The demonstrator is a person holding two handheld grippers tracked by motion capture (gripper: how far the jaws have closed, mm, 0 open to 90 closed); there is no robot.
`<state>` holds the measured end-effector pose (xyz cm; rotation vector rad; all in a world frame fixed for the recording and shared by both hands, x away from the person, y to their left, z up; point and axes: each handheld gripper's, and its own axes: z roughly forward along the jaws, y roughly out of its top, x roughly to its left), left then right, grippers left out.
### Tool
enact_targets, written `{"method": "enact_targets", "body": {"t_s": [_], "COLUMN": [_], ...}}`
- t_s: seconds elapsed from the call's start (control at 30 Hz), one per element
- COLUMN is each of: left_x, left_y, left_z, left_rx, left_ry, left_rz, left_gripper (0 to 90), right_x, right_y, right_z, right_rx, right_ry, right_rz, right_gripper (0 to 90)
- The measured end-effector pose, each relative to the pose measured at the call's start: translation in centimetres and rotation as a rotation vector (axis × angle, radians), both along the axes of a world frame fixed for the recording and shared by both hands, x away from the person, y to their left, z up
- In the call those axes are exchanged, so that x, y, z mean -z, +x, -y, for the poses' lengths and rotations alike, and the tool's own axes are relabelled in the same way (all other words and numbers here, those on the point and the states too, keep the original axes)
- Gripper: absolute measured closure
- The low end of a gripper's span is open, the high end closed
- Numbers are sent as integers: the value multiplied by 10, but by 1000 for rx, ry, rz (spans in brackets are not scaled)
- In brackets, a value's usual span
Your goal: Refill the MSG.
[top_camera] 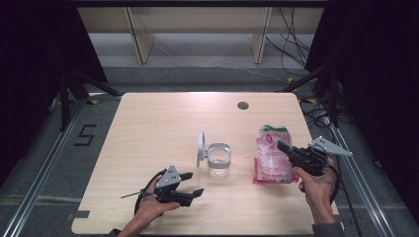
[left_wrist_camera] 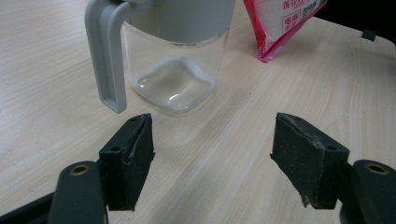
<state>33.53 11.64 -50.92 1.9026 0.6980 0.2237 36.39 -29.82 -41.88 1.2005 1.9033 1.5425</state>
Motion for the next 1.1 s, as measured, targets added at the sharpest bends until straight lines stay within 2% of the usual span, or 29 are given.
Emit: {"method": "enact_targets", "body": {"t_s": [0.07,0.1,0.17,0.3,0.33,0.37,0.43,0.53,0.57,0.63,0.7,0.77,0.9,0.93,0.97,1.0,1.07,1.1], "left_x": [0,0,1,3,4,4,6,6,6,5,4,3,-3,-5,-5,-5,-3,-3], "left_y": [-1,-1,-2,-3,-4,-5,-7,-8,-9,-9,-8,-7,-2,-2,-2,-2,-3,-4], "left_z": [2,4,6,13,18,20,32,48,55,66,80,92,114,121,125,130,139,142], "left_rx": [4,9,25,32,30,29,29,48,54,58,53,40,63,56,54,49,35,24], "left_ry": [2,3,13,17,7,16,10,21,19,45,25,15,11,6,9,6,13,12], "left_rz": [-3,3,1,-5,-9,-3,1,7,5,31,37,41,67,80,85,96,93,93], "left_gripper": [288,289,288,289,289,290,294,294,295,296,297,301,301,301,301,300,298,297], "right_x": [-3,-5,-10,-18,-20,-22,-25,-29,-30,-33,-36,-40,-47,-48,-50,-51,-54,-54], "right_y": [-2,-2,-6,-10,-10,-12,-12,-17,-17,-20,-20,-24,-28,-29,-30,-32,-33,-33], "right_z": [-4,-4,-8,-12,-10,-11,-8,-11,-12,-15,-17,-21,-26,-29,-31,-34,-37,-39], "right_rx": [-4,-23,-16,-28,-37,-19,-18,-10,-17,-24,-37,-55,-76,-83,-92,-97,-126,-143], "right_ry": [-3,-14,-34,-44,-50,-39,-60,-27,-32,-26,-29,-13,-6,10,9,21,6,16], "right_rz": [10,28,30,65,67,64,98,78,87,80,102,97,121,118,142,129,130,138], "right_gripper": [900,900,900,900,900,900,900,900,900,900,900,900,900,900,900,900,900,900]}}
